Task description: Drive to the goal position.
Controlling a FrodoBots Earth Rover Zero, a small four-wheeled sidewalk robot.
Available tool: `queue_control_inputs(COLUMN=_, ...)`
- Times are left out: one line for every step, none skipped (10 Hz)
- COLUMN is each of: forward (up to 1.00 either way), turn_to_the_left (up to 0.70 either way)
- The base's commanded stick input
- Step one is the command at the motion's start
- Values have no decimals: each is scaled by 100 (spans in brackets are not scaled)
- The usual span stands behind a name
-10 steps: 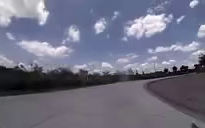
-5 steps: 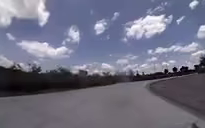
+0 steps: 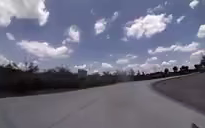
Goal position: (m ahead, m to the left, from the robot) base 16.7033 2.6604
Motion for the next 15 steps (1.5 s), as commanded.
queue_control_inputs(forward=85, turn_to_the_left=-3)
queue_control_inputs(forward=85, turn_to_the_left=-23)
queue_control_inputs(forward=85, turn_to_the_left=-34)
queue_control_inputs(forward=85, turn_to_the_left=-34)
queue_control_inputs(forward=85, turn_to_the_left=-34)
queue_control_inputs(forward=85, turn_to_the_left=-34)
queue_control_inputs(forward=85, turn_to_the_left=-34)
queue_control_inputs(forward=85, turn_to_the_left=-34)
queue_control_inputs(forward=85, turn_to_the_left=-34)
queue_control_inputs(forward=85, turn_to_the_left=-34)
queue_control_inputs(forward=85, turn_to_the_left=-34)
queue_control_inputs(forward=85, turn_to_the_left=-34)
queue_control_inputs(forward=85, turn_to_the_left=-18)
queue_control_inputs(forward=85, turn_to_the_left=-3)
queue_control_inputs(forward=85, turn_to_the_left=0)
